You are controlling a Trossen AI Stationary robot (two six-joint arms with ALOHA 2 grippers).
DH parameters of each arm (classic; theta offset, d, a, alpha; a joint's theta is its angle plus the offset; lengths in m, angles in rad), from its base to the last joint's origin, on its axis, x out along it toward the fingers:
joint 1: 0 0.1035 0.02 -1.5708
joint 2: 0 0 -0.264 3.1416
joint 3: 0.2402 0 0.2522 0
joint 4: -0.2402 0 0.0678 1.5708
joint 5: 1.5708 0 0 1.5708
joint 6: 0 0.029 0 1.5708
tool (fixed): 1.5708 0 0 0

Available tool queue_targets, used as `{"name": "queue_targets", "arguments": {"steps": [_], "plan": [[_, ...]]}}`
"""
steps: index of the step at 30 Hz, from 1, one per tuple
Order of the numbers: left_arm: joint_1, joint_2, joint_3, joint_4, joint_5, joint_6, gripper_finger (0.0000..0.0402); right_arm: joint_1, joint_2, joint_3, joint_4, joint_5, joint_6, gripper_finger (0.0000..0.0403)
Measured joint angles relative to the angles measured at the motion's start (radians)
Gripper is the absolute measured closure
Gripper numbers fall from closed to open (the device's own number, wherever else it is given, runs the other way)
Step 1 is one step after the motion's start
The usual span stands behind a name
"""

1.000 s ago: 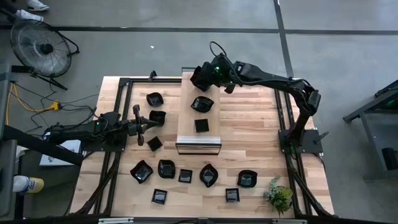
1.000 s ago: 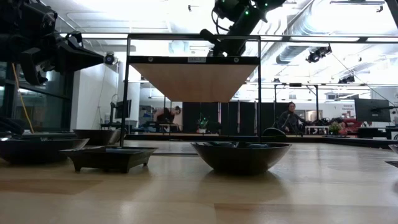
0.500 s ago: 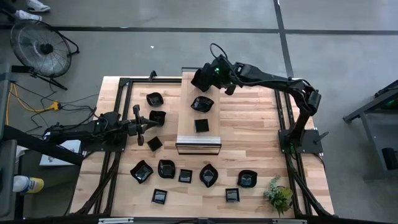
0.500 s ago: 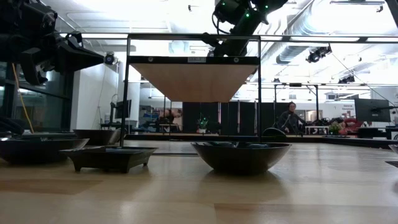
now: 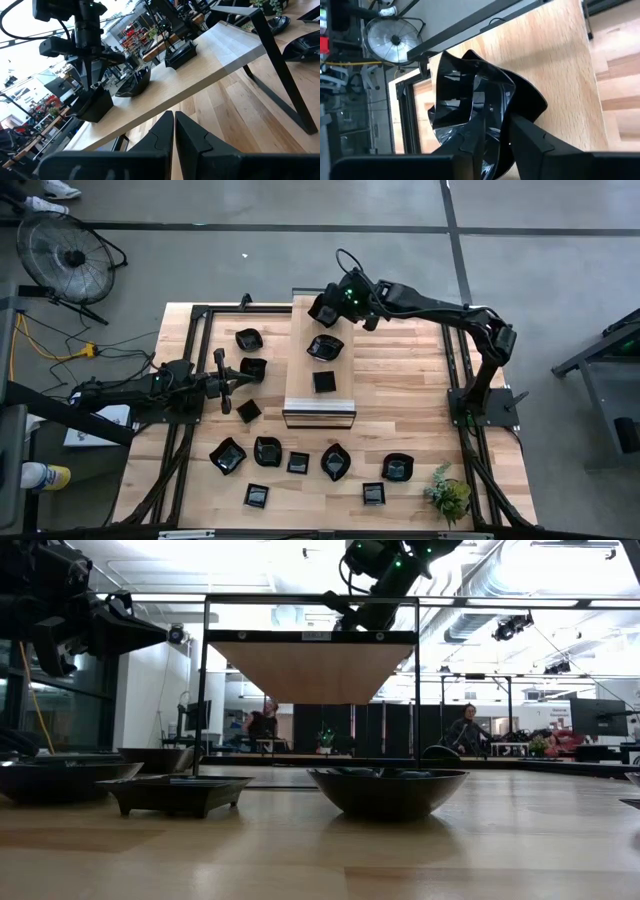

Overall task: Pick & Place Mini shaped plates
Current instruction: Stack the distorted square plate on top of the stacked distorted square plates on the shelf, then stack the leaf-shaped plate on top of the leaf-shaped plate on the shelf

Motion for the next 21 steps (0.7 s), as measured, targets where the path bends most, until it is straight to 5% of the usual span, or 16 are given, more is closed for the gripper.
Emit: {"name": "queue_targets", "arguments": {"steps": [21], "plan": [[0.0,0.0,0.0,0.0,0.0,0.0,0.0389,0.016,-0.089,0.001,-0.072,0.018,-0.338,0.0251]]}}
